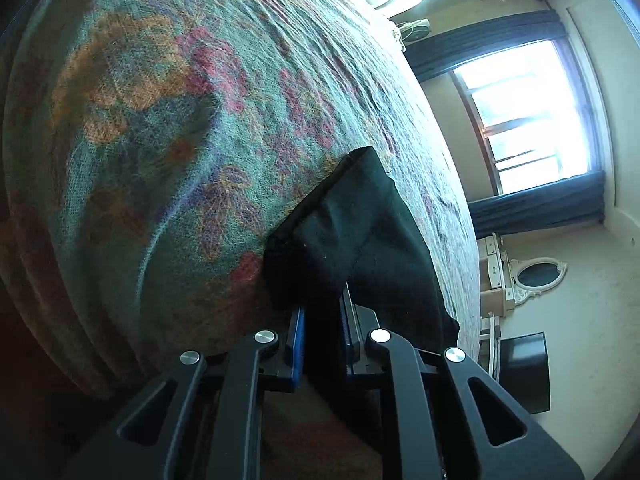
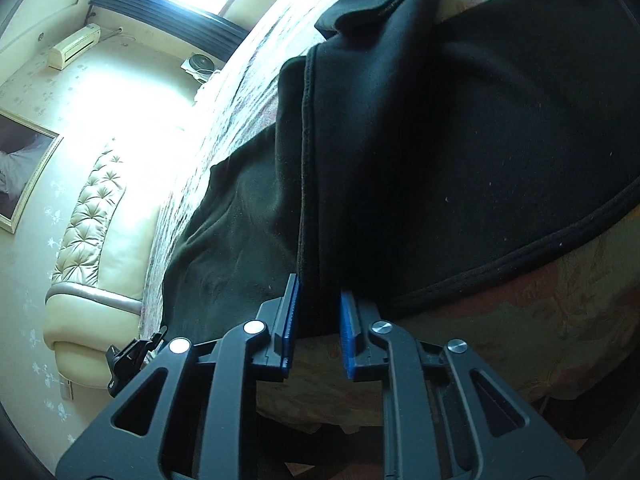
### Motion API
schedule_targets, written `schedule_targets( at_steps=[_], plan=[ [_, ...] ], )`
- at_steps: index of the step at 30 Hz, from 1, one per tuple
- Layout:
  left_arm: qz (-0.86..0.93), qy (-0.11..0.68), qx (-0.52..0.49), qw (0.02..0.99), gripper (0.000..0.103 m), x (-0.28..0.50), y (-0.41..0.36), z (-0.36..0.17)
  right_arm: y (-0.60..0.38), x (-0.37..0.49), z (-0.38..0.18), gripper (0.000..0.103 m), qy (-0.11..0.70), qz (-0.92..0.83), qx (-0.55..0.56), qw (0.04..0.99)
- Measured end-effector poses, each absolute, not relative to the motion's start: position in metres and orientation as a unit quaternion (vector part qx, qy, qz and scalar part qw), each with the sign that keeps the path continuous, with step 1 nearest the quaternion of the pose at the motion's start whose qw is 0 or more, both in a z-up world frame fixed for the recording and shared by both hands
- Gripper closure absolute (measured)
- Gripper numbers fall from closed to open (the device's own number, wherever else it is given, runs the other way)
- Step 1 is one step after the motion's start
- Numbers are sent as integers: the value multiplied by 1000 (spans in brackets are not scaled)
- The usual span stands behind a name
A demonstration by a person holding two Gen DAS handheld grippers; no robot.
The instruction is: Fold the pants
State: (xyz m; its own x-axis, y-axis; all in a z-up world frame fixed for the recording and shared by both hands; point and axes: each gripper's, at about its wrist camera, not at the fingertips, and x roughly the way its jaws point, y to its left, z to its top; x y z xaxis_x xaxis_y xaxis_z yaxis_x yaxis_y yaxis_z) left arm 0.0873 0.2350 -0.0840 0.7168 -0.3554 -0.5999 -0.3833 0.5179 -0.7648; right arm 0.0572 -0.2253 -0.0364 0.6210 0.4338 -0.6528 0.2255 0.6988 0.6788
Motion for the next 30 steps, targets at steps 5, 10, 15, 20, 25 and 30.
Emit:
schedule_targets(
  at_steps=[5, 10, 15, 20, 25, 30],
  plan=[
    [-5, 370, -445, 815, 80, 77, 237, -67, -273, 74, 8, 37, 362, 8, 367, 857],
    [8, 354, -385, 852, 68, 59, 232, -40, -326, 136, 0, 33, 339, -1, 449, 826],
    [-12, 347, -376, 859, 53, 60, 216, -28, -350, 196, -53, 33, 357, -7, 567, 743],
    [-53, 366, -378, 849, 52, 75, 181, -22, -361, 215, -64, 97, 362, -10, 559, 746],
    [-110, 391, -344, 847, 44, 85, 131, -18, -385, 194, -23, 96, 349, 8, 502, 791],
    [-163, 415, -322, 835, 44, 95, 80, -20, -432, 151, 36, 96, 336, 1, 419, 844]
  ],
)
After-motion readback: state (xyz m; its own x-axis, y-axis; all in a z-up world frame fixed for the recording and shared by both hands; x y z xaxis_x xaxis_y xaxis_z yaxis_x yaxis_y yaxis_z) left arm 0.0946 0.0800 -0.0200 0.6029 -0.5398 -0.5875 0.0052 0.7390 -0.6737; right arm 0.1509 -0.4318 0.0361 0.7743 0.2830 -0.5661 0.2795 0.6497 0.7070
